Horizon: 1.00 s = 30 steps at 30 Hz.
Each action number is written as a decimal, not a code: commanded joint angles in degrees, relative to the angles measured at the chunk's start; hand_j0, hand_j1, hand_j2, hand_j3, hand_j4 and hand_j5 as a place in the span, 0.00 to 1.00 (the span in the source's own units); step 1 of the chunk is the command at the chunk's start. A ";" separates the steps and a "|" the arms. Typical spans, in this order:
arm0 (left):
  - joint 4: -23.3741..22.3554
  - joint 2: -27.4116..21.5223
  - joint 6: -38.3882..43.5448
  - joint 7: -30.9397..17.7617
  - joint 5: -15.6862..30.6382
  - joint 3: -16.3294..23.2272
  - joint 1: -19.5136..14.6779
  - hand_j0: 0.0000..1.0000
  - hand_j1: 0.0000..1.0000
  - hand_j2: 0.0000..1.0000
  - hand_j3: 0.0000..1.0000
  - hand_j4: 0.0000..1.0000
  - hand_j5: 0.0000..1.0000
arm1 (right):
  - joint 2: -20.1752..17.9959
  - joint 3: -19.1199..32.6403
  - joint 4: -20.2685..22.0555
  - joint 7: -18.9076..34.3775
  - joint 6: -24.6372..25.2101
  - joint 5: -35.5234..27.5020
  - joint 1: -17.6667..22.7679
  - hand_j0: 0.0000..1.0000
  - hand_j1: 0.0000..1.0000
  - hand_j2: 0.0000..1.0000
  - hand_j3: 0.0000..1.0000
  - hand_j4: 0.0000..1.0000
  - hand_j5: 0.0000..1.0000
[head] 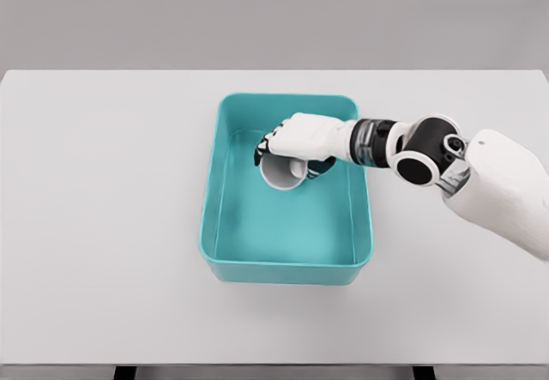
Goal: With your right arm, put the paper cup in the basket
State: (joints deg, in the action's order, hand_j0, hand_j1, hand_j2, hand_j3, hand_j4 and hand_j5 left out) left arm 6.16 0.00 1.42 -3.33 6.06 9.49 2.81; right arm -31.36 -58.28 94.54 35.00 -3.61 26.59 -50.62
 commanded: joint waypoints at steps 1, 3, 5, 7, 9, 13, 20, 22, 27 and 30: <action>-0.01 0.00 -0.02 -0.01 0.00 0.00 0.00 1.00 1.00 1.00 1.00 1.00 1.00 | 0.07 -0.35 -0.15 0.00 0.00 0.48 0.00 0.72 0.72 0.72 0.72 0.72 0.72; -0.01 0.00 -0.02 -0.01 0.00 0.00 0.00 1.00 1.00 1.00 1.00 1.00 1.00 | 0.16 -0.35 -0.15 0.00 0.00 0.57 -0.09 0.72 0.72 0.72 0.72 0.72 0.72; -0.01 0.00 -0.02 -0.01 0.00 0.00 0.00 1.00 1.00 1.00 1.00 1.00 1.00 | 0.07 -0.35 -0.15 0.00 0.00 0.57 -0.26 0.72 0.72 0.72 0.72 0.72 0.72; -0.01 0.00 -0.02 -0.01 0.00 0.00 0.00 1.00 1.00 1.00 1.00 1.00 1.00 | 0.16 -0.26 -0.15 0.00 -0.17 0.57 -0.26 1.00 1.00 1.00 1.00 1.00 1.00; -0.01 0.00 -0.02 -0.01 0.00 0.00 0.00 1.00 1.00 1.00 1.00 1.00 1.00 | 0.24 -0.17 -0.15 0.00 -0.35 0.48 -0.18 1.00 1.00 1.00 1.00 1.00 1.00; -0.01 0.00 0.07 -0.01 0.00 0.00 0.00 1.00 1.00 1.00 1.00 1.00 1.00 | 0.07 0.00 0.11 0.00 -0.79 0.39 -0.26 1.00 1.00 1.00 1.00 1.00 1.00; -0.01 0.00 -0.02 -0.01 0.00 0.00 0.00 1.00 1.00 1.00 1.00 1.00 1.00 | -3.18 8.43 1.52 0.00 -2.46 -0.49 0.09 1.00 1.00 1.00 1.00 1.00 1.00; -0.01 0.00 -0.02 -0.01 0.00 0.00 0.00 1.00 1.00 1.00 1.00 1.00 1.00 | -6.17 17.83 5.47 0.00 -7.28 -10.58 2.37 1.00 1.00 1.00 1.00 1.00 1.00; -0.01 0.00 -0.02 -0.01 0.00 0.00 0.00 1.00 1.00 1.00 1.00 1.00 1.00 | -18.38 32.95 5.13 0.00 -26.09 -38.53 7.11 1.00 1.00 1.00 1.00 1.00 1.00; -0.01 0.00 -0.02 -0.01 0.00 0.00 0.00 1.00 1.00 1.00 1.00 1.00 1.00 | -20.06 44.64 -1.11 0.00 -27.07 -40.83 19.33 1.00 1.00 1.00 1.00 1.00 1.00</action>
State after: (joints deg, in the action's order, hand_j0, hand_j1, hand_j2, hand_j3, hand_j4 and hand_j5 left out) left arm 6.18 0.01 1.43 -3.33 6.07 9.48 2.81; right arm -49.03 -21.41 96.41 35.05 -27.93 -9.20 -29.37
